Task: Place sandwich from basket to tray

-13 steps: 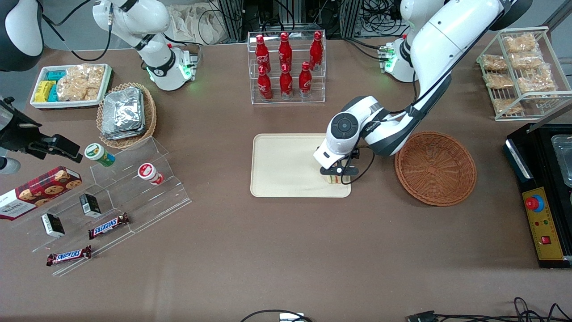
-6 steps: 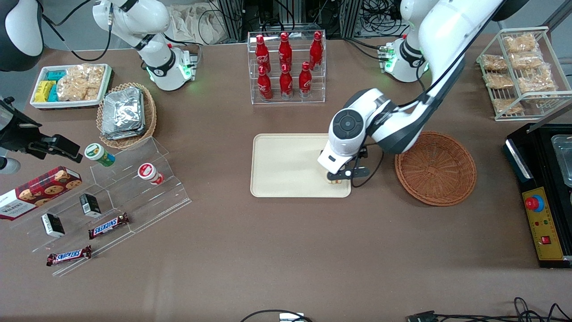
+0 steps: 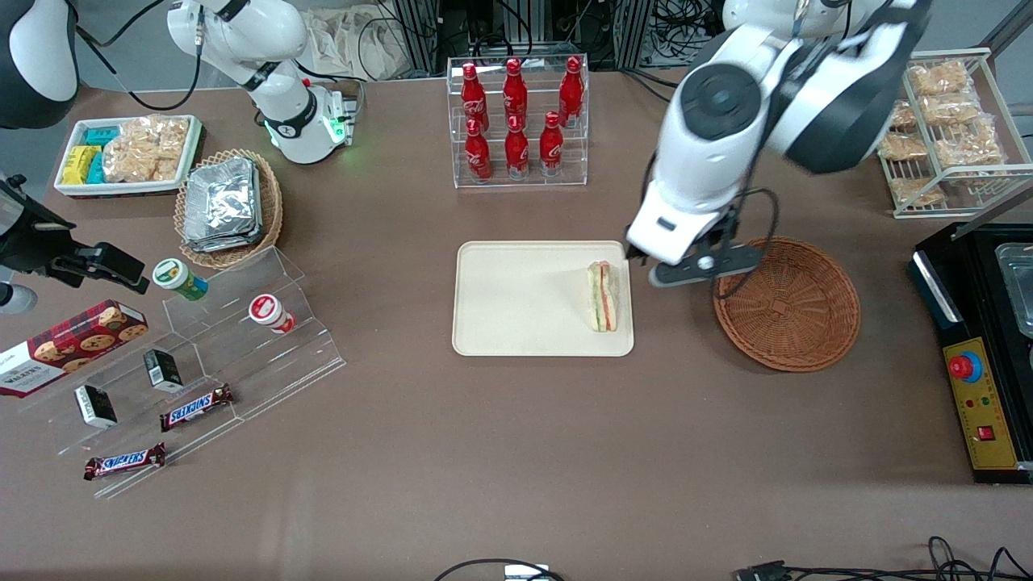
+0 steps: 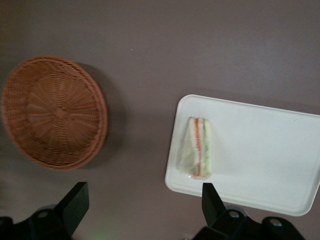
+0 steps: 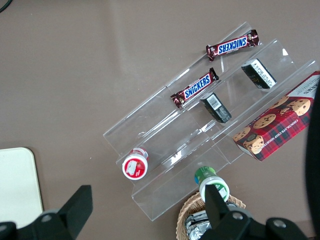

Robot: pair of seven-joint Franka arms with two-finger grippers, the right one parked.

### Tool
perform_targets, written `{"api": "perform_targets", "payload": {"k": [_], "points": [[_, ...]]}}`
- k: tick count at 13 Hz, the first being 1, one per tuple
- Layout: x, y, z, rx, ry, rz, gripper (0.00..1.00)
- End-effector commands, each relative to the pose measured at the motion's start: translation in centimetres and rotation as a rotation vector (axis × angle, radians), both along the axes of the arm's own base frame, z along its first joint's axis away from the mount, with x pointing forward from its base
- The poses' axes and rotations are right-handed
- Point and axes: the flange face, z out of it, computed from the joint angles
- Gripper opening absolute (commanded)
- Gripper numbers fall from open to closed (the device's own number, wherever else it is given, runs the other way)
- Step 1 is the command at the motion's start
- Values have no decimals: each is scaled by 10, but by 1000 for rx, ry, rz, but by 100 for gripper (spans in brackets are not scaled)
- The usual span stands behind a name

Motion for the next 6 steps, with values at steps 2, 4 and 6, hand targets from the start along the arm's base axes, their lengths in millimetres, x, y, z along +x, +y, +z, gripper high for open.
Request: {"api": "perform_targets", "payload": {"k": [2, 4, 6], "points": [[-13, 86, 36, -3, -12, 79, 100], [-15, 124, 54, -49, -16, 97, 100], [-12, 170, 65, -84, -5, 54, 100]]}}
